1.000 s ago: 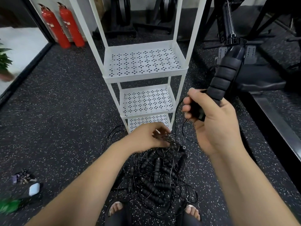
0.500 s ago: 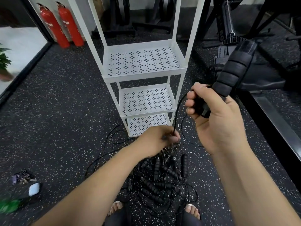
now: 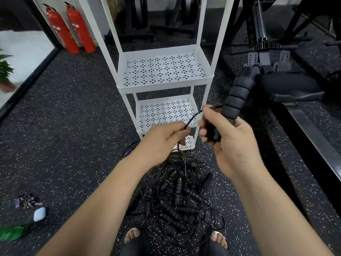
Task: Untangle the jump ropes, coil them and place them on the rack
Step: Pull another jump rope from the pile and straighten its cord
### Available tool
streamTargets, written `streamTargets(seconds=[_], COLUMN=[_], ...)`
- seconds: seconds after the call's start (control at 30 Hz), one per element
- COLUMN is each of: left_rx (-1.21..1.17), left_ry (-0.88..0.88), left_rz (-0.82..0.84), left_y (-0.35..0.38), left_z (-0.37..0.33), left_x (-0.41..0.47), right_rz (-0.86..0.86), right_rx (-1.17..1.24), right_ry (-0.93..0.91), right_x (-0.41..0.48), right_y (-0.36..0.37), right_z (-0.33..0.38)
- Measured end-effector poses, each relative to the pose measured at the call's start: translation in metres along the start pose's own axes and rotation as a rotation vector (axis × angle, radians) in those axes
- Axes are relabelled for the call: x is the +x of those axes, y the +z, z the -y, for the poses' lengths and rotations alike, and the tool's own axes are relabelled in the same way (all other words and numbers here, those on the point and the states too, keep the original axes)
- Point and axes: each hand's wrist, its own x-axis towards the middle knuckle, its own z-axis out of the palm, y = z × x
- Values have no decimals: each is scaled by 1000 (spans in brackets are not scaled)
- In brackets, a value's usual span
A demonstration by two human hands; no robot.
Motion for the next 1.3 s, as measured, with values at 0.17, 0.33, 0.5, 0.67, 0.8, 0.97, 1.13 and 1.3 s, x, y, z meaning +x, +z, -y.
streamTargets(seconds=[0.17,0.33,0.5,0.67,0.8,0.97,1.13,1.3], left_rx=[0,-5,70,242,314,276,140,48], left_ry=[97,59,-66,-135,-173,-163,-93,25], left_rz=[-51,-24,64,117,107,48,-15,-76], left_y=[-6,-3,4,4,2,3,0,-2], left_z=[-13,-10,13,43,56,55,36,7], left_x=[-4,-4,2,8,10,12,8,4], right_rz=[-2,-18,-53,-76,-103,-115,-63,-19], right_rx=[-124,-150,-74,-8,11,58,44,-95], right_ry=[-1,-40,-117,-178,-220,-238,-190,-104], right_x=[-3,-2,-1,-1,-1,-3,0,4], right_y=[7,7,4,-2,-6,-7,-8,-7], right_z=[-14,-14,-4,13,21,24,19,1])
